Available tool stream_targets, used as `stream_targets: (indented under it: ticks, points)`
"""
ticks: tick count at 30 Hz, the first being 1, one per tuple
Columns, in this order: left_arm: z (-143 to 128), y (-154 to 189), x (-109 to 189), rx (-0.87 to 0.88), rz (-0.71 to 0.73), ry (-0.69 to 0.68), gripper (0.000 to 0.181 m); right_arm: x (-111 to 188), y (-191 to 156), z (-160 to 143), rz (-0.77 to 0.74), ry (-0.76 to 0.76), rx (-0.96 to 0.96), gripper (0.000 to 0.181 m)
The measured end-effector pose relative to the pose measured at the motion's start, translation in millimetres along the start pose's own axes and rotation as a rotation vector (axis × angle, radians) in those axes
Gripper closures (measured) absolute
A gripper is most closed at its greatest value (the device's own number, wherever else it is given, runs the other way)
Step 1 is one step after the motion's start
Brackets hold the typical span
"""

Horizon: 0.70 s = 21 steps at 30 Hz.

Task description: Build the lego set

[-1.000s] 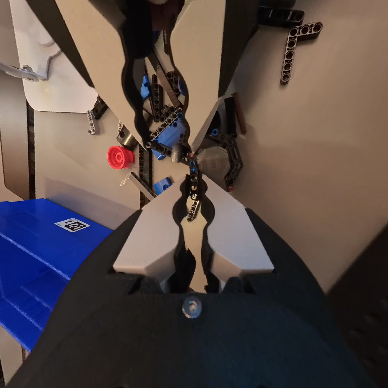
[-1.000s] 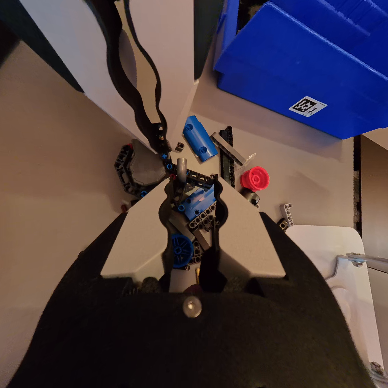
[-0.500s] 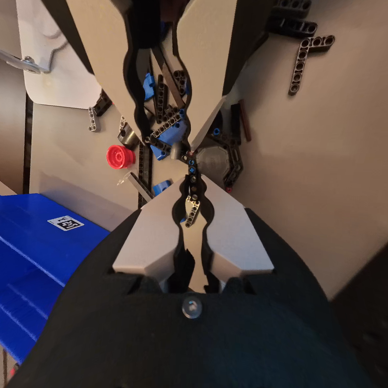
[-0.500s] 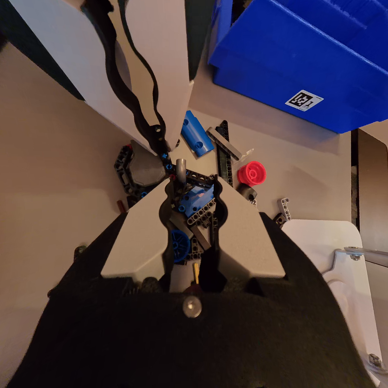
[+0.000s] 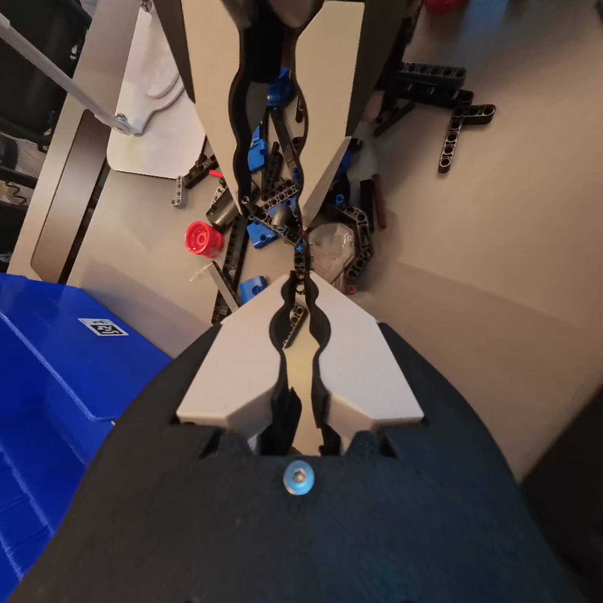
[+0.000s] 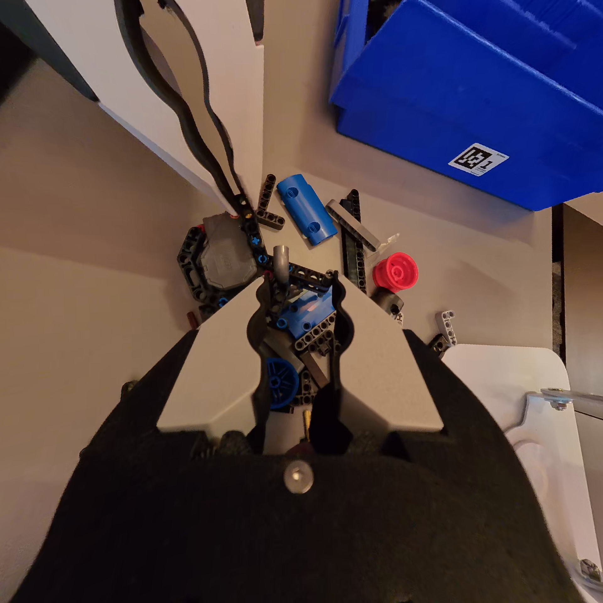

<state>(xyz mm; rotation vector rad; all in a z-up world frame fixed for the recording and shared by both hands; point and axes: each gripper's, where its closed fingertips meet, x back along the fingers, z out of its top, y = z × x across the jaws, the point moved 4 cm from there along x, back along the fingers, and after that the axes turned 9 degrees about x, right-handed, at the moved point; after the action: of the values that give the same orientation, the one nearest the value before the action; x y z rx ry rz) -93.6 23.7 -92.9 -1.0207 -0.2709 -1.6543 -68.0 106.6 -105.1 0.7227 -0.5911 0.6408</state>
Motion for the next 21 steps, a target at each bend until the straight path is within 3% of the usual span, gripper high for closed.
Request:
stream_targets:
  ticks: [9, 13, 17, 21]
  points:
    - [-2, 2, 2, 0.099, -0.002, 0.071, 0.178, 1, -1, 1, 0.011, -0.001, 0.002, 0.144]
    - [-10, 1, 9, 0.210, -0.075, 0.144, 0.155, 15, 4, 6, -0.040, -0.002, 0.065, 0.145]
    - [-19, -1, 16, 0.384, -0.255, 0.203, 0.149, 31, -1, 34, -0.051, 0.120, 0.120, 0.158]
    - [-30, 2, -5, 0.328, -0.213, 0.138, 0.149, 9, -21, 40, 0.007, 0.071, 0.182, 0.159]
